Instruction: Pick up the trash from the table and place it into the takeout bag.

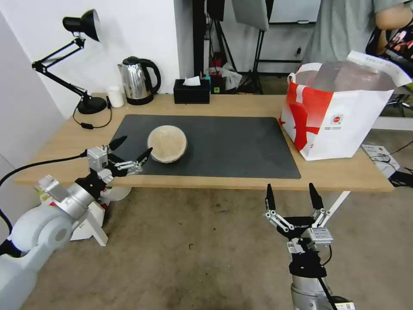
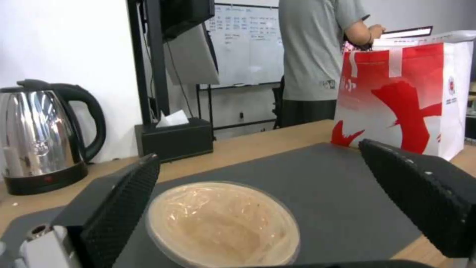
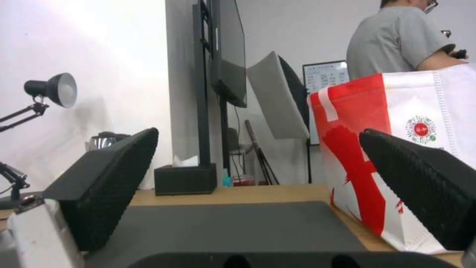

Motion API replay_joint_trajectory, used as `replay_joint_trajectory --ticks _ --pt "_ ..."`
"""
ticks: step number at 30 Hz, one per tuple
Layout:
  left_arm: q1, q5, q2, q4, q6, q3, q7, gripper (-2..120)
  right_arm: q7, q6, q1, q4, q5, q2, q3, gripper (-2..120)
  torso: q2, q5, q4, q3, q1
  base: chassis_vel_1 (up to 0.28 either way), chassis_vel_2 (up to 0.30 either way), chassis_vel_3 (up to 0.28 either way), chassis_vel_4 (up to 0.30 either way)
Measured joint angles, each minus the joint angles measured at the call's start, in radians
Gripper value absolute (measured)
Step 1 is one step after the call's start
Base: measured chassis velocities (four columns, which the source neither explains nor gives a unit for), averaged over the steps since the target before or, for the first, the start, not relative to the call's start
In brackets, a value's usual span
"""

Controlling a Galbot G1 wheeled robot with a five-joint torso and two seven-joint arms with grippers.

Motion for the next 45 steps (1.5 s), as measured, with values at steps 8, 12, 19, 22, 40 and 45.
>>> replay_joint_trajectory --ticks 8,12,19,22,40,45 --pt "-0.053 0.004 -0.029 0.026 0.000 0.036 0.000 100 0.000 0.000 0.000 0.000 0.000 0.000 0.000 100 0.000 0.0000 0.0000 0.000 0.000 0.000 0.000 0.000 0.000" --pt "-0.071 0.006 -0.041 0.033 0.000 0.050 0.001 100 0.000 0.000 0.000 0.000 0.000 0.000 0.000 100 0.000 0.0001 0.0001 0.000 0.000 0.000 0.000 0.000 0.000" --pt "-0.119 0.007 -0.051 0.051 0.002 0.081 0.002 100 0.000 0.000 0.000 0.000 0.000 0.000 0.000 100 0.000 0.0001 -0.0001 0.000 0.000 0.000 0.000 0.000 0.000" --pt "-0.125 0.006 -0.056 0.055 0.002 0.091 0.002 100 0.000 0.000 0.000 0.000 0.000 0.000 0.000 100 0.000 0.0000 0.0001 0.000 0.000 0.000 0.000 0.000 0.000" --pt "-0.191 0.002 -0.109 0.112 0.004 0.172 0.002 100 0.000 0.000 0.000 0.000 0.000 0.000 0.000 100 0.000 0.0000 0.0000 0.000 0.000 0.000 0.000 0.000 0.000" --pt "-0.211 -0.008 -0.118 0.143 0.005 0.191 -0.004 100 0.000 0.000 0.000 0.000 0.000 0.000 0.000 100 0.000 0.0001 0.0001 0.000 0.000 0.000 0.000 0.000 0.000"
